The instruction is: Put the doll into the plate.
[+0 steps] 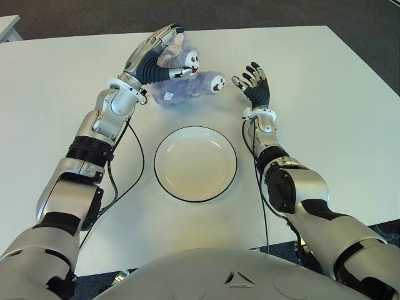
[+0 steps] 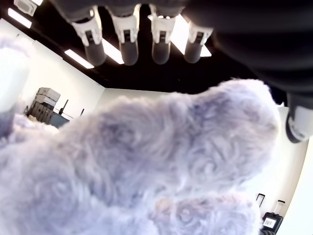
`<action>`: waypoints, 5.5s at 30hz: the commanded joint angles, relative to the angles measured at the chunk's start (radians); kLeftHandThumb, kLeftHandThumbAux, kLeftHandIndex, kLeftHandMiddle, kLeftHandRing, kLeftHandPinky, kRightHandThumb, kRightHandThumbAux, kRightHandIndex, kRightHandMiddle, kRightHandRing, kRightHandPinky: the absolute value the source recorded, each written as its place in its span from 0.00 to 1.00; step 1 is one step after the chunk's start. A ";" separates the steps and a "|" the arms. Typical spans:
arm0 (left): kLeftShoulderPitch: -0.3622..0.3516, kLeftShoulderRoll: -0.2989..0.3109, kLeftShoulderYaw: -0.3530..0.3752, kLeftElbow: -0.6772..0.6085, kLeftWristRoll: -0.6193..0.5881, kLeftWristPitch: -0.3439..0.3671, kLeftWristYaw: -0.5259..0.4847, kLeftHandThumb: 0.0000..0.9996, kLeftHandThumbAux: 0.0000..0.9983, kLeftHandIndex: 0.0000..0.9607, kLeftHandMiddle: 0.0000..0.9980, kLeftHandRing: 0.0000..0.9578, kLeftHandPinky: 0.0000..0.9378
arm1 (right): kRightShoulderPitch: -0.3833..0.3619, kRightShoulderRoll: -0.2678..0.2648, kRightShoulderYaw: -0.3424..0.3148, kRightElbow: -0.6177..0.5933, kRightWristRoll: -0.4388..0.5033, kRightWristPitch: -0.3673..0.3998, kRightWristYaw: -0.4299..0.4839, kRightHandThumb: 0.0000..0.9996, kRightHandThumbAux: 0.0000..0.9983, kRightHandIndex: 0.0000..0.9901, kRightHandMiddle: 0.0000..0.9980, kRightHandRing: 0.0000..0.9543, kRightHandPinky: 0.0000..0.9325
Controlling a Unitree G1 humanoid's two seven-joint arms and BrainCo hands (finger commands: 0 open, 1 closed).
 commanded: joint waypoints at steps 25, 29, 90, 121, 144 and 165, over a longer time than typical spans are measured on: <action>0.070 -0.006 -0.043 -0.055 0.024 -0.007 -0.014 0.17 0.41 0.00 0.05 0.03 0.00 | 0.021 0.015 -0.010 0.022 0.003 0.034 -0.005 0.26 0.82 0.14 0.13 0.14 0.18; 0.072 -0.006 -0.046 -0.055 0.026 -0.011 -0.013 0.17 0.41 0.00 0.05 0.02 0.00 | 0.021 0.015 -0.010 0.022 0.003 0.034 -0.007 0.27 0.82 0.14 0.14 0.14 0.18; -0.065 -0.080 -0.068 0.254 0.057 -0.039 0.105 0.33 0.40 0.00 0.08 0.06 0.00 | 0.016 0.017 -0.016 0.017 0.012 0.035 -0.009 0.36 0.81 0.17 0.15 0.15 0.17; -0.171 -0.124 -0.087 0.430 0.060 -0.055 0.180 0.43 0.43 0.03 0.12 0.11 0.09 | 0.016 0.020 -0.018 0.015 0.021 0.019 -0.001 0.38 0.81 0.16 0.15 0.15 0.18; -0.216 -0.158 -0.060 0.525 0.010 -0.044 0.176 0.65 0.43 0.32 0.38 0.39 0.42 | 0.016 0.017 -0.017 0.014 0.017 0.014 -0.002 0.34 0.80 0.17 0.14 0.14 0.17; -0.243 -0.165 -0.067 0.572 0.018 0.004 0.242 0.56 0.46 0.65 0.76 0.77 0.79 | 0.015 0.010 -0.014 0.013 0.015 0.016 0.001 0.31 0.80 0.15 0.14 0.14 0.16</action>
